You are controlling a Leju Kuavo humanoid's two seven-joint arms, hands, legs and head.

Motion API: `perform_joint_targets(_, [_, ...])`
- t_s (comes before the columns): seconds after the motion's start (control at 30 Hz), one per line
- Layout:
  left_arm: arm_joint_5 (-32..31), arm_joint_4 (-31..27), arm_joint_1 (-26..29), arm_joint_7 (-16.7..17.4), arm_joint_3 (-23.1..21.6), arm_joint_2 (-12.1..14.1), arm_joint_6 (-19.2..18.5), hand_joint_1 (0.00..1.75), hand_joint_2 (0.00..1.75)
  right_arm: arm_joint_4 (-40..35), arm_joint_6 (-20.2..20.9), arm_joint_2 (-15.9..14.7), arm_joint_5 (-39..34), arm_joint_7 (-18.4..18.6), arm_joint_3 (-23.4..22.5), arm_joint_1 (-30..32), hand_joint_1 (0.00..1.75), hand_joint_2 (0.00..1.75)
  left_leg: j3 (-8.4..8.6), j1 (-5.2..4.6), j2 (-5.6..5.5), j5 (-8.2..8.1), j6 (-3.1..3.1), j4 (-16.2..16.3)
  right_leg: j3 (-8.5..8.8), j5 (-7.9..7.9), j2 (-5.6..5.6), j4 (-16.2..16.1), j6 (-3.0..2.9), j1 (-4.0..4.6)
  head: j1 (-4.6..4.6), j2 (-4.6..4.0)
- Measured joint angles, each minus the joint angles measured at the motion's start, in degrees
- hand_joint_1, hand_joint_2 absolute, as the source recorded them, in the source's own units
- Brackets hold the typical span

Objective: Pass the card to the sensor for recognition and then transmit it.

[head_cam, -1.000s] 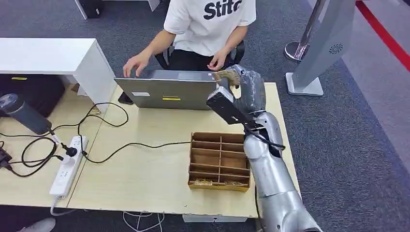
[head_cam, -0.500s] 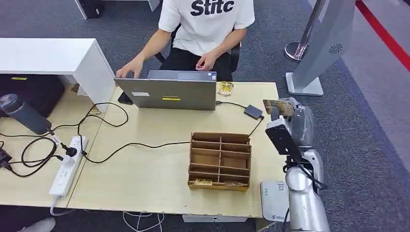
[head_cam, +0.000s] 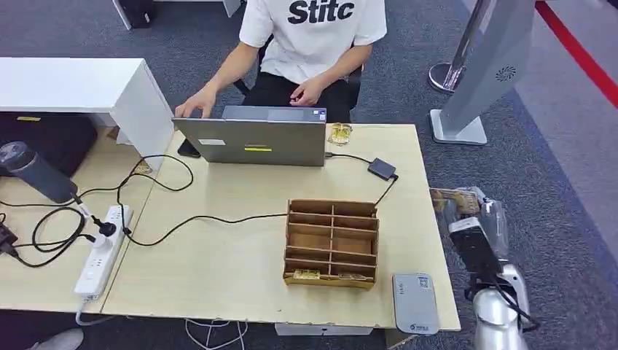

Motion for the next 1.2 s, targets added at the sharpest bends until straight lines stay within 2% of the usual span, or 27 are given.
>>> perform_joint_targets(0.3, [0.22, 0.0, 0.14, -0.07, 1.57, -0.02, 0.09, 0.0, 1.75, -3.65, 1.99, -6.95, -1.05, -1.07, -0.11, 5.47, 1.75, 1.75, -0.02, 0.0, 0.0, -0.07, 0.05, 0.0, 0.0, -0.01, -0.01, -0.02, 0.01, 0.0, 0.0, 0.0])
perform_joint_targets(0.53, [0.09, 0.0, 0.26, -0.07, 2.58, -0.02, 0.07, 0.0, 1.75, -5.09, 3.02, -14.26, -2.47, -0.33, -0.07, 9.26, 1.75, 1.75, -0.06, -0.01, 0.0, -0.08, 0.08, 0.0, 0.0, -0.01, -0.02, -0.03, 0.01, -0.01, 0.0, 0.0])
perform_joint_targets(0.67, [0.07, 0.0, 0.24, -0.07, 2.91, -0.02, 0.07, 0.0, 1.75, -5.51, 3.06, -16.28, -2.67, -0.18, -0.02, 10.37, 1.75, 1.75, -0.05, -0.01, 0.02, -0.09, 0.09, 0.0, -0.01, -0.01, -0.01, -0.03, 0.01, -0.01, -0.02, 0.0])
perform_joint_targets(0.87, [-0.02, 0.0, 0.24, -0.07, 2.95, -0.02, 0.07, 0.0, 1.75, -5.93, 3.35, -17.6, -2.75, 0.09, 0.2, 11.09, 1.75, 1.75, -0.03, -0.01, 0.02, -0.09, 0.09, 0.0, -0.01, -0.01, -0.01, -0.03, 0.01, 0.0, 0.0, 0.0])
perform_joint_targets(1.0, [-0.53, 0.0, 0.3, -0.07, 3.13, 0.0, -0.02, 0.0, 1.75, -7.04, 6.62, -21.0, -4.5, -1.37, 0.44, 14.03, 1.75, 1.75, -0.07, -0.02, -0.03, -0.1, 0.11, 0.0, 0.01, -0.06, -0.08, -0.03, 0.08, -0.02, -0.02, 0.0])
perform_joint_targets(1.2, [-2.29, 0.0, 0.26, -0.07, 3.46, 0.41, -1.12, 0.0, 1.75, -8.35, 11.83, -28.21, -6.49, -5.07, 2.85, 19.07, 1.75, 1.75, -0.09, -0.06, 0.01, -0.2, 0.25, 0.0, 0.01, -0.1, -0.06, -0.05, 0.14, -0.05, -0.02, 0.0])
